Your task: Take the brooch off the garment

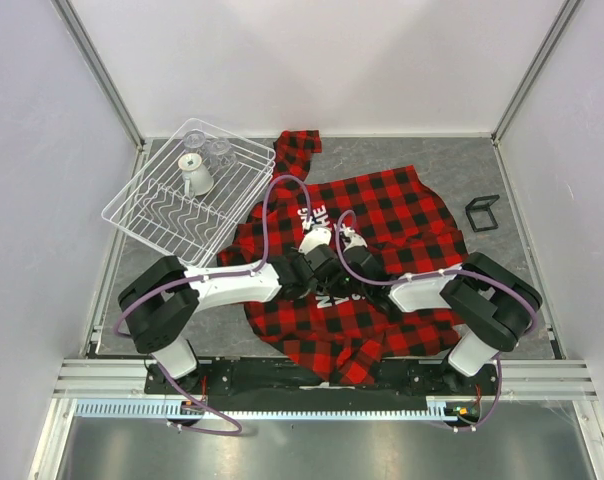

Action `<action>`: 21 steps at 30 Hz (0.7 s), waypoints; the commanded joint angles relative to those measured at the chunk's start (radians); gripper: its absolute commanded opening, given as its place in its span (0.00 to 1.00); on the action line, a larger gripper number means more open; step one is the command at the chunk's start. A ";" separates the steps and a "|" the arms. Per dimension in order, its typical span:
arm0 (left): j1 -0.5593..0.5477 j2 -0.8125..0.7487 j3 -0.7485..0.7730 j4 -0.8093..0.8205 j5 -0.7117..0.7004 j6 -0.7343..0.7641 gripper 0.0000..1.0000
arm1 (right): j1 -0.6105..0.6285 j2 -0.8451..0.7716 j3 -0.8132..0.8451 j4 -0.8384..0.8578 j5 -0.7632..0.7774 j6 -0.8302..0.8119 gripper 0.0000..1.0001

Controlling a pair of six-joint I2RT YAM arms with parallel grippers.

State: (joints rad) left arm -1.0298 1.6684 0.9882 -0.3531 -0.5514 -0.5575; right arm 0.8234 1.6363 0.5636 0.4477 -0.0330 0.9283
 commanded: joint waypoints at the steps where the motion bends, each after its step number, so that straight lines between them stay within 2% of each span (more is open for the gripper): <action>1: -0.001 -0.064 -0.036 0.055 0.054 -0.070 0.02 | 0.016 0.003 -0.005 0.028 0.010 -0.006 0.29; 4: -0.003 -0.072 -0.043 0.031 0.096 -0.051 0.08 | 0.019 -0.013 -0.014 0.020 0.021 -0.011 0.29; 8: -0.001 -0.085 -0.045 -0.012 0.104 -0.024 0.33 | 0.017 -0.064 -0.027 -0.027 0.062 -0.029 0.30; 11: -0.001 -0.087 -0.037 -0.026 0.104 0.016 0.45 | 0.019 -0.110 -0.030 -0.076 0.094 -0.051 0.30; 21: -0.001 0.094 0.138 -0.179 0.045 0.094 0.47 | 0.017 -0.174 -0.039 -0.119 0.116 -0.071 0.30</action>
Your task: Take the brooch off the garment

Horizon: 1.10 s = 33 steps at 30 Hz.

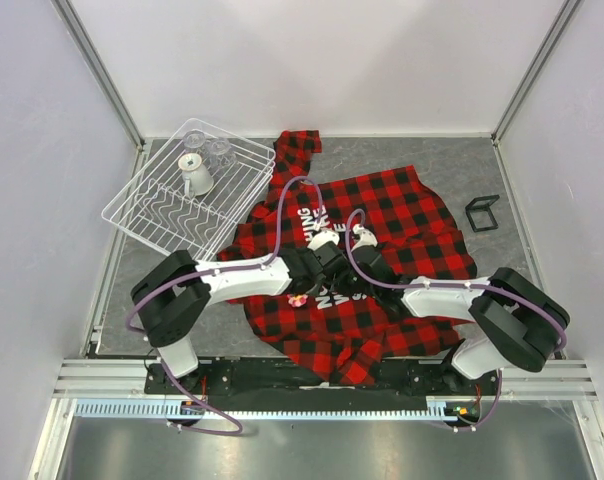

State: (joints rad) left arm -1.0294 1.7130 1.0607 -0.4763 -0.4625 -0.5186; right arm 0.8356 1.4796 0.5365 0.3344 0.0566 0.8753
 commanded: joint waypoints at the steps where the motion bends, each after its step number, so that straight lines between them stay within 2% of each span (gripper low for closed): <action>1: -0.001 0.065 0.070 -0.058 -0.042 0.061 0.47 | 0.007 -0.019 -0.016 -0.005 0.023 -0.018 0.30; 11: -0.001 0.143 0.085 -0.078 -0.105 0.062 0.42 | 0.007 0.001 -0.020 0.017 0.015 -0.019 0.30; 22: -0.003 0.100 0.067 -0.062 -0.087 0.045 0.02 | 0.007 0.034 -0.033 0.035 0.026 -0.004 0.31; 33: -0.001 -0.068 -0.019 0.005 -0.065 -0.014 0.02 | 0.002 0.015 -0.084 -0.038 0.160 0.071 0.29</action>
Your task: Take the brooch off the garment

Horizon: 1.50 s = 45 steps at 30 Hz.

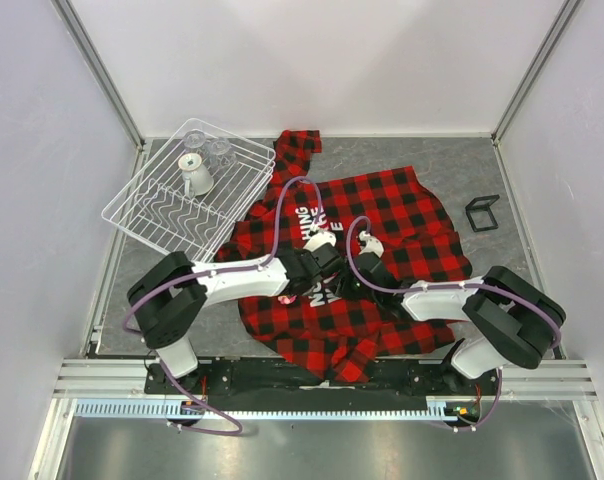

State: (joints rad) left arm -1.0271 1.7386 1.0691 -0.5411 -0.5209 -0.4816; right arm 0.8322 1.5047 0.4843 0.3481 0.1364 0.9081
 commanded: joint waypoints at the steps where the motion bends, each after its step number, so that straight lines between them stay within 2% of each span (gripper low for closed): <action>1: -0.004 -0.106 -0.041 0.075 -0.005 -0.061 0.02 | 0.004 -0.021 -0.038 -0.054 0.094 0.041 0.29; 5: -0.002 -0.158 -0.084 0.110 -0.021 -0.103 0.02 | -0.001 -0.029 -0.055 -0.055 0.100 0.046 0.29; 10: 0.002 -0.238 -0.178 0.230 -0.002 -0.140 0.02 | -0.002 -0.024 -0.058 -0.026 0.074 0.041 0.29; 17: 0.007 -0.217 -0.147 0.219 0.018 -0.130 0.02 | -0.002 -0.012 -0.035 -0.020 0.028 -0.024 0.29; 18: 0.009 -0.215 -0.140 0.208 0.036 -0.127 0.07 | -0.002 -0.012 -0.026 -0.027 0.025 -0.055 0.29; 19: 0.009 -0.217 -0.132 0.201 0.042 -0.130 0.28 | -0.002 -0.020 -0.021 -0.038 0.026 -0.078 0.30; 21: 0.012 -0.250 -0.139 0.191 0.074 -0.150 0.52 | -0.002 -0.041 -0.012 -0.079 0.031 -0.127 0.30; 23: 0.018 -0.318 -0.159 0.191 0.102 -0.158 0.71 | -0.002 -0.089 -0.012 -0.128 0.055 -0.146 0.31; 25: 0.024 -0.376 -0.185 0.191 0.133 -0.170 0.77 | -0.002 -0.151 -0.019 -0.152 0.061 -0.176 0.32; 30: 0.038 -0.615 -0.254 0.176 0.165 -0.199 0.72 | 0.047 -0.224 0.042 -0.213 0.026 -0.259 0.35; 33: 0.050 -0.759 -0.311 0.152 0.144 -0.206 0.70 | 0.103 -0.164 0.115 -0.173 -0.035 -0.249 0.35; 36: 0.055 -0.880 -0.353 0.144 0.108 -0.207 0.69 | 0.168 0.002 0.221 -0.149 -0.061 -0.239 0.34; 39: 0.055 -0.950 -0.382 0.144 0.116 -0.224 0.68 | 0.211 0.098 0.315 -0.164 -0.035 -0.239 0.29; 45: 0.056 -1.024 -0.416 0.148 0.147 -0.245 0.67 | 0.219 0.216 0.375 -0.192 0.000 -0.252 0.17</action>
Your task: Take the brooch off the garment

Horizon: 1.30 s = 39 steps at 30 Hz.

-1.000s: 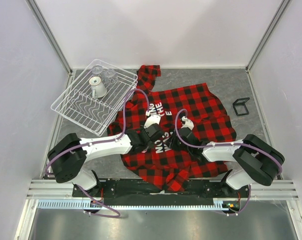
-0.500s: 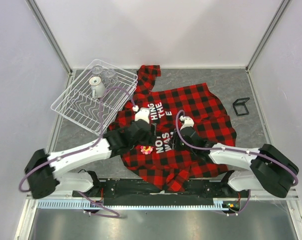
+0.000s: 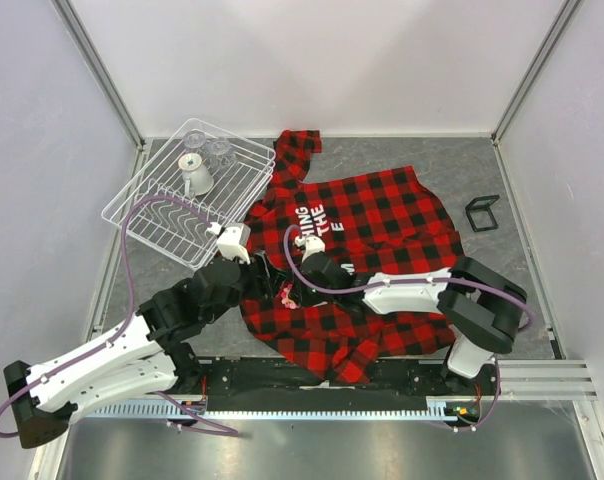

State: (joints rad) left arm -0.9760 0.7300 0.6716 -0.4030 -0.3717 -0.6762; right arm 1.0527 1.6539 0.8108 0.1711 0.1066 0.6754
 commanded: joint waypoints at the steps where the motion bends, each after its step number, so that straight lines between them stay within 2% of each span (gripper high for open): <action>1: 0.005 -0.017 -0.020 0.010 0.000 -0.051 0.67 | -0.002 0.076 0.045 -0.010 0.028 -0.017 0.17; 4: 0.005 -0.015 -0.015 0.010 0.005 -0.043 0.67 | 0.001 0.084 0.005 -0.027 0.090 0.003 0.16; 9: 0.007 -0.017 -0.018 0.016 0.002 -0.031 0.67 | 0.036 0.092 0.040 -0.080 0.130 -0.069 0.26; 15: 0.005 -0.032 -0.015 0.016 -0.004 -0.023 0.67 | 0.144 0.158 0.189 -0.296 0.405 -0.119 0.35; 17: 0.005 -0.040 -0.021 0.015 -0.006 -0.023 0.67 | 0.165 0.171 0.211 -0.320 0.476 -0.128 0.41; 21: 0.007 -0.061 -0.024 0.012 -0.016 -0.028 0.67 | 0.213 0.207 0.248 -0.375 0.561 -0.155 0.44; 27: 0.005 -0.109 -0.035 0.006 -0.045 -0.042 0.65 | 0.231 0.251 0.298 -0.409 0.613 -0.191 0.48; 30: 0.007 -0.145 -0.052 0.001 -0.064 -0.049 0.65 | 0.234 0.228 0.281 -0.389 0.622 -0.183 0.56; 32: 0.007 -0.161 -0.066 -0.002 -0.072 -0.056 0.65 | 0.234 0.177 0.243 -0.342 0.567 -0.189 0.61; 34: 0.007 -0.169 -0.081 -0.003 -0.081 -0.069 0.63 | 0.233 0.141 0.216 -0.283 0.513 -0.189 0.61; 39: 0.005 -0.155 -0.119 0.026 -0.089 -0.114 0.59 | 0.213 0.038 0.209 -0.271 0.455 -0.166 0.55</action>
State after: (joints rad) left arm -0.9718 0.5671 0.5770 -0.4927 -0.4129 -0.7074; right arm 1.2716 1.7889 1.0302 -0.1295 0.6136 0.5053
